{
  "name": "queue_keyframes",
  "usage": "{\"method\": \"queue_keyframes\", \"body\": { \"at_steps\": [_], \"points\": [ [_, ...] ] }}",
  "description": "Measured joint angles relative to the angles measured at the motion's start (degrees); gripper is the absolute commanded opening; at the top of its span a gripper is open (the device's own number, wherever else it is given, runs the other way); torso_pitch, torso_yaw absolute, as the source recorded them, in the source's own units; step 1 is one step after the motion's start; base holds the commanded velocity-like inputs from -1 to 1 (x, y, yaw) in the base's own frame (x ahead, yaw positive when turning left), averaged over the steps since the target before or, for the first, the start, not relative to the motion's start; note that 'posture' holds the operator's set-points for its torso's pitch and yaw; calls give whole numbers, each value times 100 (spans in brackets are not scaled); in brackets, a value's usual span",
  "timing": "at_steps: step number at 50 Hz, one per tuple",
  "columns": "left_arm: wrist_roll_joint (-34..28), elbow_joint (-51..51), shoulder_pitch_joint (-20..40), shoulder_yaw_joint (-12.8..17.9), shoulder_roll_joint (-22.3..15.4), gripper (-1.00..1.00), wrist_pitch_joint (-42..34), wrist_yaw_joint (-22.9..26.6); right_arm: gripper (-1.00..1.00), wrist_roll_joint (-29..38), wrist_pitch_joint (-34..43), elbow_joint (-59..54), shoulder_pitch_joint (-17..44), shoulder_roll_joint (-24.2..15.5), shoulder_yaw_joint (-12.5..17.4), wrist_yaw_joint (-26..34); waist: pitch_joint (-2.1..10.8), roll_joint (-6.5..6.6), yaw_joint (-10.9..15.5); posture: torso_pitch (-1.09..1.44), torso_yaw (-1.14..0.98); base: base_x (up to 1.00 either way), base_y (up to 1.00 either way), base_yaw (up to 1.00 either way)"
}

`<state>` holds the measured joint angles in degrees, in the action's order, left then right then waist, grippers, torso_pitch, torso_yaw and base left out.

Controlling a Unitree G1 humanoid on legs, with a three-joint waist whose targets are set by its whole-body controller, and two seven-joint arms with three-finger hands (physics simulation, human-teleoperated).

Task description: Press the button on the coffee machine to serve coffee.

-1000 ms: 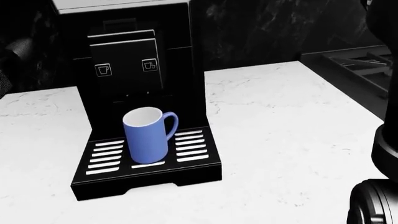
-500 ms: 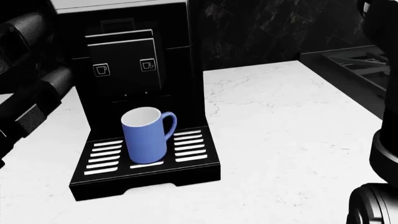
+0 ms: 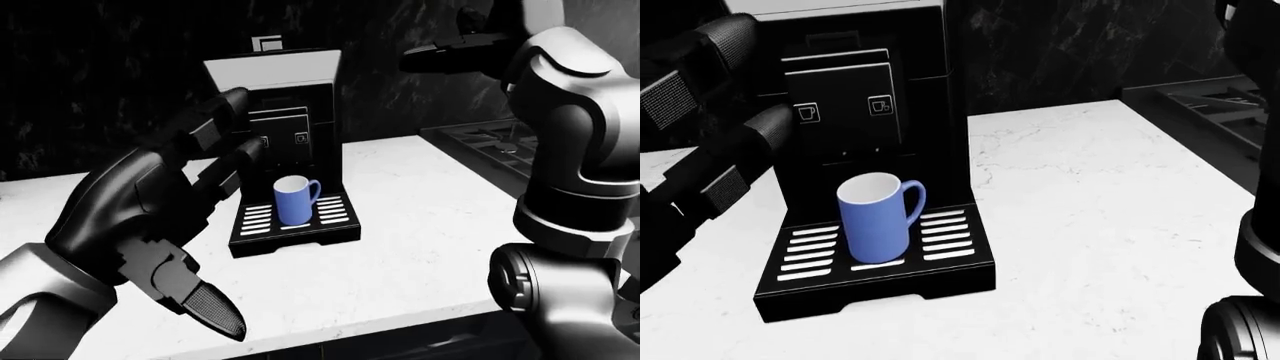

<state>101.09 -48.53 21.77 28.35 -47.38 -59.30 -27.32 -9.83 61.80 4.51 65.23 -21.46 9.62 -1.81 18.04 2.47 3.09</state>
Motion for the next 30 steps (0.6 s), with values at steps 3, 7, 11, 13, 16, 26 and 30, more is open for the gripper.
{"method": "queue_keyframes", "body": {
  "at_steps": [3,7,11,13,16,26,30],
  "points": [
    [-11,26,21,-5,-11,100,-4,7,100,-12,-19,10,-32,13,-5,-5,-1,2,2,-50,0,0,0,0],
    [-58,63,128,-118,8,100,1,-18,100,-18,-15,-1,-47,20,-3,-14,-5,-3,8,-50,0,0,0,0],
    [-32,79,271,-248,-7,100,-5,-71,100,-33,-30,25,-83,36,-10,-15,-7,-10,5,-50,0,0,0,0],
    [10,64,264,-230,3,100,2,-101,100,-41,-45,44,-111,40,-9,-18,-4,-6,5,-50,0,0,0,0],
    [44,24,232,-214,23,100,-1,-116,100,-44,-53,30,-130,36,0,-26,-5,-5,6,-50,0,0,0,0],
    [-123,52,358,-449,186,100,-71,-81,100,-59,-103,-1,-133,61,-17,-38,0,-20,11,-50,0,0,0,0],
    [-154,60,426,-515,234,100,-97,-108,100,-67,-90,4,-139,51,-6,-39,2,-28,12,-50,0,0,0,0]
  ]
}}
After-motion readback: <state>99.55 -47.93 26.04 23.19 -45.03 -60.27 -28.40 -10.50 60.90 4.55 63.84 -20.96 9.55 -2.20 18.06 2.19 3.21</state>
